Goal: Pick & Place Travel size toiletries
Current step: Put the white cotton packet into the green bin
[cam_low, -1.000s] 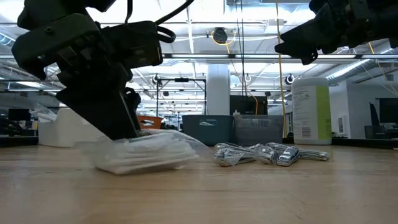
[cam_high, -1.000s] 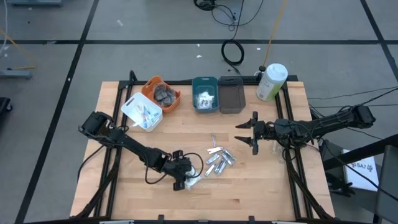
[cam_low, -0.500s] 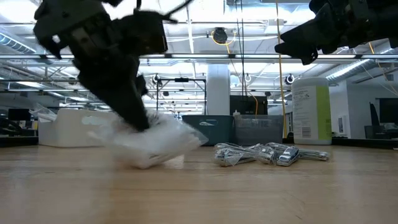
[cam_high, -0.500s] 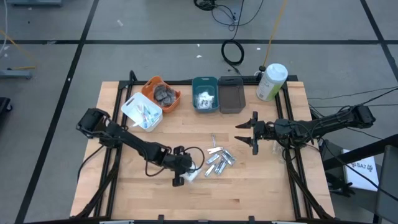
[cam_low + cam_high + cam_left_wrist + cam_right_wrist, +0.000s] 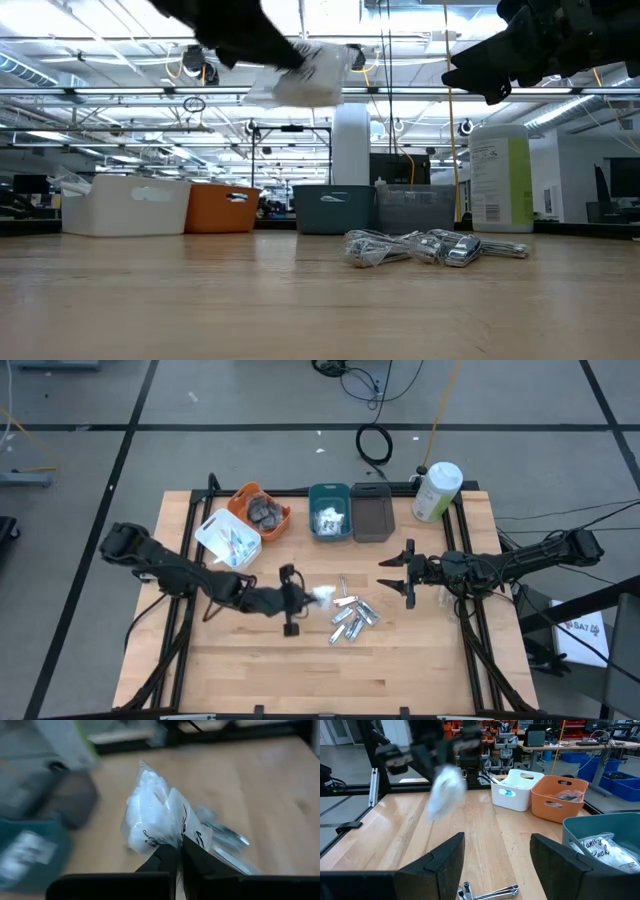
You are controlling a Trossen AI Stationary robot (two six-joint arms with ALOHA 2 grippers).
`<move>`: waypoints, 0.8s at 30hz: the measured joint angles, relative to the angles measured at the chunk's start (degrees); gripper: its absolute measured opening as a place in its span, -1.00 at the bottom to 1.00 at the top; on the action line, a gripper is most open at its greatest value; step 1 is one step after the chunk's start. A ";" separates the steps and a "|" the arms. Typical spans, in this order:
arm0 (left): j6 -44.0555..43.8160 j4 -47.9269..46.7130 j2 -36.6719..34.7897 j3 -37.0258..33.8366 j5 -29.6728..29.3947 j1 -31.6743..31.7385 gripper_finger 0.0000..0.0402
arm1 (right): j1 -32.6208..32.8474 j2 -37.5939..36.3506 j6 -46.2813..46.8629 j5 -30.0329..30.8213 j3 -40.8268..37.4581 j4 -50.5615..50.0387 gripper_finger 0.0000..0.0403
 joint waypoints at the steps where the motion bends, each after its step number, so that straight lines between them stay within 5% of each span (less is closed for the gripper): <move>1: 0.94 0.94 -0.49 0.00 -1.38 0.61 -0.95 | -0.02 0.00 0.00 -0.01 0.00 0.00 0.05; 24: 7.34 11.49 -1.07 0.04 -2.94 21.21 -0.97 | 0.00 0.00 1.98 0.02 0.00 -1.55 0.05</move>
